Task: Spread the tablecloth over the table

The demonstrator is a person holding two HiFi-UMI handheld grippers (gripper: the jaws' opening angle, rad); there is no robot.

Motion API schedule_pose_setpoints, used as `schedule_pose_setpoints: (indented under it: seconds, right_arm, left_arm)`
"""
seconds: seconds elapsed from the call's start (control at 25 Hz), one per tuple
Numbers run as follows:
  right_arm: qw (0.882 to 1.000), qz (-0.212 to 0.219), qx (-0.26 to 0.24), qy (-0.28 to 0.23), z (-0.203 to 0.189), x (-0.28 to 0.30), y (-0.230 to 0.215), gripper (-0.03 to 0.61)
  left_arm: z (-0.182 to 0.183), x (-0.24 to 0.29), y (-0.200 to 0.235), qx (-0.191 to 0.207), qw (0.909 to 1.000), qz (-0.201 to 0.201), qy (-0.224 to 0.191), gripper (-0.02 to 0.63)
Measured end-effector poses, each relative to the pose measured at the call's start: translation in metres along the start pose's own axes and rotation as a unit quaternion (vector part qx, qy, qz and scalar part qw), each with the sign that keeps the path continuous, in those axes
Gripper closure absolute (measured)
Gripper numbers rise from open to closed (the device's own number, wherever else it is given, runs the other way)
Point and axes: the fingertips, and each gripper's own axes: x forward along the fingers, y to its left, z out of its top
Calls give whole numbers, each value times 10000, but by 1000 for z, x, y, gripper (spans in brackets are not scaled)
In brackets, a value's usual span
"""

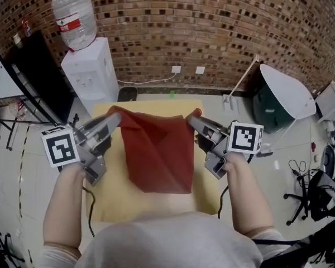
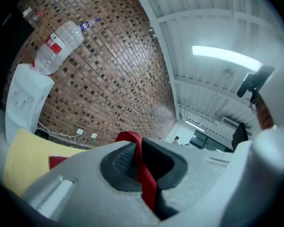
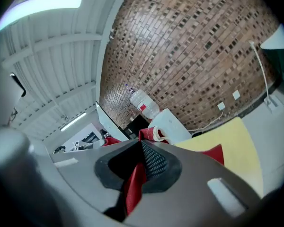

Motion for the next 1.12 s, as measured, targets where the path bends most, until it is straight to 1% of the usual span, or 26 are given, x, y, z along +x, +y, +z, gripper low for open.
schedule_pose_setpoints:
  seconds: [0.16, 0.24, 0.28, 0.4, 0.44, 0.52, 0.6, 0.72, 0.8, 0.88, 0.96, 1.12]
  right_arm:
    - [9978, -251, -599, -138, 73, 11, -21, 571]
    - [9942, -575, -897, -160, 107, 17, -36, 571]
    - [9914, -729, -1076, -175, 125, 21, -42, 571]
    - [9816, -995, -1579, -392, 183, 35, -51, 571]
    - [9780, -1073, -1716, -508, 200, 39, -53, 571]
    - [9713, -1259, -1870, -758, 230, 47, -61, 571]
    - [9661, -1461, -1892, -979, 253, 54, -74, 571]
    - [9587, -1775, -1898, -1152, 277, 63, -95, 571]
    - [9512, -2067, -1943, -1218, 288, 68, -112, 571]
    - [9420, -2399, -1972, -1277, 293, 71, -131, 571]
    - [9346, -2679, -1956, -1283, 291, 75, -150, 571]
    - [9261, -3077, -1740, -1321, 277, 73, -182, 571]
  left_arm:
    - [60, 32, 18, 510, 9979, 295, -272, 606]
    - [92, 45, 32, 572, 9966, 427, -402, 606]
    - [107, 50, 40, 612, 9958, 534, -426, 606]
    - [148, 57, 61, 1054, 9897, 871, -435, 606]
    - [159, 58, 70, 1133, 9878, 965, -469, 606]
    - [176, 57, 93, 1185, 9849, 1145, -527, 606]
    - [190, 57, 117, 1228, 9826, 1296, -513, 606]
    - [209, 55, 151, 1308, 9783, 1542, -452, 606]
    - [223, 51, 175, 1325, 9746, 1732, -501, 606]
    - [232, 47, 203, 1244, 9720, 1906, -579, 606]
    - [233, 42, 231, 1110, 9700, 2070, -620, 606]
    - [220, 25, 277, 946, 9638, 2426, -574, 606]
